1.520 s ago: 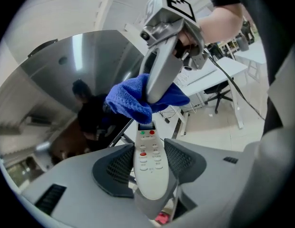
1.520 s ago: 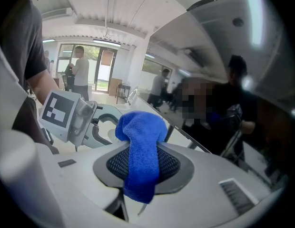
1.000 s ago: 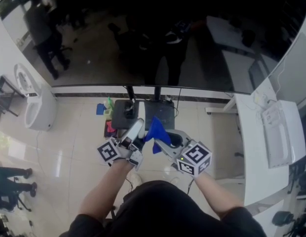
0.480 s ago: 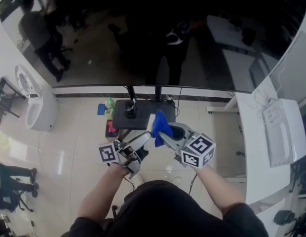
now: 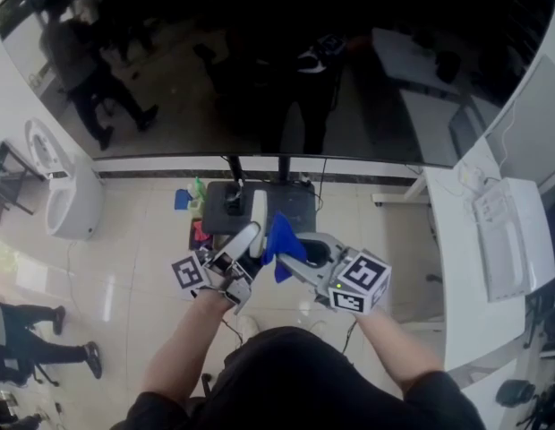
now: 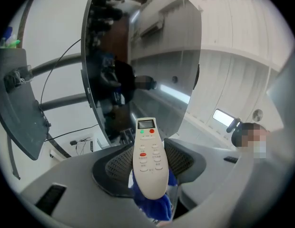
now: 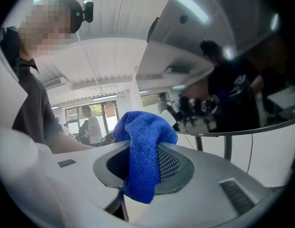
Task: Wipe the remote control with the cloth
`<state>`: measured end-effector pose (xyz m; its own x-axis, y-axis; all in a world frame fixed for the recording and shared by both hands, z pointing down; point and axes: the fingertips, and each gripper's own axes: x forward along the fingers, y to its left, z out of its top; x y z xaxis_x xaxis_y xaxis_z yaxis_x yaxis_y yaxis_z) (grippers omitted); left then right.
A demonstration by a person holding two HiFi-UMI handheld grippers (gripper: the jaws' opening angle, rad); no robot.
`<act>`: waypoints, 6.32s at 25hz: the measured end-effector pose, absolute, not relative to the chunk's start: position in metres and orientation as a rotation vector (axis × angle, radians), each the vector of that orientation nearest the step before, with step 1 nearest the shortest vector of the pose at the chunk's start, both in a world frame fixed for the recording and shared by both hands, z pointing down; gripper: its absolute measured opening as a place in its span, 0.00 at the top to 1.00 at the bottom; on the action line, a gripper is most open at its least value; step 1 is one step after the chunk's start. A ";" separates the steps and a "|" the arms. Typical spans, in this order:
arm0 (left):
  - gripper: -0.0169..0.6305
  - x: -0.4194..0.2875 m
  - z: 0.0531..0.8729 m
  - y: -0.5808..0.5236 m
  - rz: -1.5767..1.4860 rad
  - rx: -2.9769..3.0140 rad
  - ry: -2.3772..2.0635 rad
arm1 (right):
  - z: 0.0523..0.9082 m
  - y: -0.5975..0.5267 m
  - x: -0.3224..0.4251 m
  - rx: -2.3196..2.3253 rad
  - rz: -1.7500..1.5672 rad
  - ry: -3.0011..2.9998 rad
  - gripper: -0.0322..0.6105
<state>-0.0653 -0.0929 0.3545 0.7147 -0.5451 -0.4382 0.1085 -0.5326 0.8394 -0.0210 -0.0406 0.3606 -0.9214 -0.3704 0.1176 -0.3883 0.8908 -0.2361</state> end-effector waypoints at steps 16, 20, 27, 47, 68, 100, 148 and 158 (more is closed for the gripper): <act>0.66 -0.030 0.375 -0.046 -0.559 2.098 -0.156 | 0.359 -0.065 0.001 0.710 0.370 -2.955 0.77; 0.66 -0.027 0.382 -0.049 -0.530 2.135 -0.241 | 0.358 -0.065 0.009 0.764 0.301 -2.930 0.77; 0.66 -0.044 0.440 -0.080 -0.106 2.337 -0.968 | 0.381 -0.064 0.039 0.980 0.042 -2.709 0.77; 0.66 -0.114 0.677 -0.208 0.573 1.994 -1.579 | 0.533 -0.092 0.039 1.009 0.355 -2.370 0.77; 0.60 -0.105 0.819 -0.302 0.804 1.865 -1.601 | 0.631 -0.136 0.050 1.123 0.582 -2.213 0.77; 0.54 -0.106 0.728 -0.220 0.716 2.078 -1.555 | 0.806 -0.288 0.049 1.100 0.413 -1.898 0.65; 0.97 -0.035 0.475 -0.063 0.581 2.601 -1.351 | 0.461 -0.050 0.012 1.199 0.217 -2.435 0.94; 0.97 -0.028 0.477 -0.056 0.574 2.605 -1.325 | 0.461 -0.049 0.014 1.195 0.229 -2.438 0.94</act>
<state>-0.0279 -0.0558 0.4772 0.5332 -0.7416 0.4070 -0.8043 -0.5936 -0.0280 0.0135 -0.0492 0.4614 -0.5462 -0.7174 0.4325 -0.7853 0.6182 0.0337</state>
